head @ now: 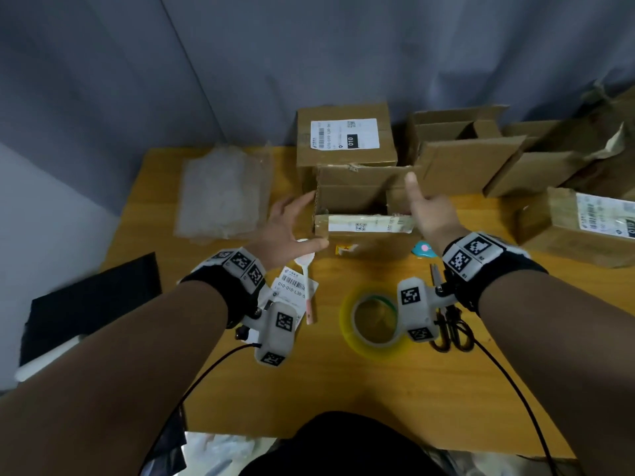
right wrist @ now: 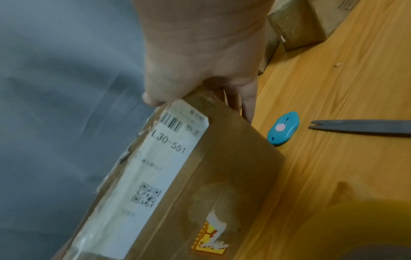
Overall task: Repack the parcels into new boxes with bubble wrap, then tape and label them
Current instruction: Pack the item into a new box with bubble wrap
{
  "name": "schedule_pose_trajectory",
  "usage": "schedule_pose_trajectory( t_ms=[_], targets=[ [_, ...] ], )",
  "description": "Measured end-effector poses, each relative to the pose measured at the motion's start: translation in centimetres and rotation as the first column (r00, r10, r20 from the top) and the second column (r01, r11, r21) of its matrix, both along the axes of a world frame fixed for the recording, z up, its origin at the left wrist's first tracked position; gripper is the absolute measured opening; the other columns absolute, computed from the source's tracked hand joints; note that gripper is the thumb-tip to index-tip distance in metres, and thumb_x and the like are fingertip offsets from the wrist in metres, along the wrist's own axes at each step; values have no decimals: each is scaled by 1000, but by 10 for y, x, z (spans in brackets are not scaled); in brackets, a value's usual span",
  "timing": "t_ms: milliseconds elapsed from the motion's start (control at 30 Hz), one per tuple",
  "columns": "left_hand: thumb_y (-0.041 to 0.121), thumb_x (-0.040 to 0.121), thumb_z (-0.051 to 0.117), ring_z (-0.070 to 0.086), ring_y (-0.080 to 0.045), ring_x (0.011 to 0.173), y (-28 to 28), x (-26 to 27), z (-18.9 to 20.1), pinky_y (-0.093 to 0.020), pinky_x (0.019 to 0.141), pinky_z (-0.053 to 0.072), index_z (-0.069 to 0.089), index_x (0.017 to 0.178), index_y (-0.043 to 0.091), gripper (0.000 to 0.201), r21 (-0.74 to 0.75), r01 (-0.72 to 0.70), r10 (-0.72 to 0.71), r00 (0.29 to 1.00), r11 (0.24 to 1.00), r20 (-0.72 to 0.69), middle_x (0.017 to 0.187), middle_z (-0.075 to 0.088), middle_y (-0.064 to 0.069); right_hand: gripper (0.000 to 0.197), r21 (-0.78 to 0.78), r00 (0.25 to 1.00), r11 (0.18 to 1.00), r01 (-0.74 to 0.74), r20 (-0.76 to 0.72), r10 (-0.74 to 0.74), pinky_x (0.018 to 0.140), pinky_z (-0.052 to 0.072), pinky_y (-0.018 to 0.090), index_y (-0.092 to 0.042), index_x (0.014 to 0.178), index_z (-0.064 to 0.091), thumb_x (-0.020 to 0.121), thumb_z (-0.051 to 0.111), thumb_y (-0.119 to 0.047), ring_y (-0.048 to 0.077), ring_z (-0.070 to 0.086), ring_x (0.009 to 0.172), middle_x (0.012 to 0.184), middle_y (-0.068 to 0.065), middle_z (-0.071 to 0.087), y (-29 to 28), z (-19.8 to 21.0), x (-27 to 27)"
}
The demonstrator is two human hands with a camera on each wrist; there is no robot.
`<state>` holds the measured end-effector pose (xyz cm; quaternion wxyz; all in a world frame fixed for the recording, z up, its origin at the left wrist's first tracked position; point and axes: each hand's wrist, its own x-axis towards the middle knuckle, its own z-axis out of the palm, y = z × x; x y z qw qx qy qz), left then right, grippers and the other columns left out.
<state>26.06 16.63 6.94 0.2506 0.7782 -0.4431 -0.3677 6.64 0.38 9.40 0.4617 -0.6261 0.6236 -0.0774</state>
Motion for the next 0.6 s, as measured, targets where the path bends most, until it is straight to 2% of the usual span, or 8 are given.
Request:
schedule_pose_trajectory(
  t_ms=[100,133,200,233,333,467,533,600],
  targets=[
    [56,75,69,43,-12,128,-5,-9,3,-39,106,38,10,146,47,93,15,1,1,987,1000,-161,145,38,10,83,167,994,985,-37,108,19,100,43,45,-14,129,51,77,46,-78,26,51,115,129,6,54,2,2,-10],
    [57,78,66,43,-8,124,-7,-13,2,-36,105,39,9,148,39,92,32,1,5,982,999,-189,141,41,12,69,202,991,978,-50,134,23,101,44,48,-17,125,53,80,55,-69,25,50,116,129,3,53,2,1,-12],
    [77,71,54,49,-10,121,-9,-23,5,-39,104,41,12,148,36,97,58,-35,45,983,998,-178,139,45,11,36,212,987,976,-50,159,16,97,46,45,-20,111,53,84,69,-39,23,50,114,114,-3,55,1,0,-17],
    [83,69,48,54,-11,116,-11,-27,8,-38,102,42,17,147,34,97,59,-57,65,989,997,-130,133,52,9,33,202,984,979,-37,175,1,93,48,43,-21,108,51,84,72,-29,23,50,112,105,-6,53,1,2,-18],
    [65,87,43,59,-11,95,-11,-38,24,-27,83,44,33,141,22,71,-30,-90,94,982,995,164,101,61,11,55,203,976,979,-22,214,-22,91,51,43,-22,123,40,81,75,-23,21,52,106,100,-7,49,0,9,-25],
    [67,86,40,67,-16,91,-6,-48,38,-37,83,54,39,133,27,62,-233,-74,132,960,970,245,99,68,9,93,165,960,986,-35,279,-13,101,45,48,-29,146,20,75,80,-29,24,48,122,133,3,46,-5,20,-37],
    [66,86,35,68,-18,82,-10,-50,41,-41,76,56,45,125,26,57,-345,-85,178,952,935,248,91,70,4,83,172,942,985,26,325,-81,101,46,46,-26,144,29,77,78,-30,20,49,115,123,-2,48,-9,29,-44],
    [62,89,30,66,-19,70,-17,-56,50,-42,68,55,51,112,22,50,-444,-85,213,945,892,248,74,68,3,53,204,920,975,86,360,-156,98,48,44,-24,128,47,82,73,-32,15,49,103,109,-6,51,-13,41,-53]
  ],
)
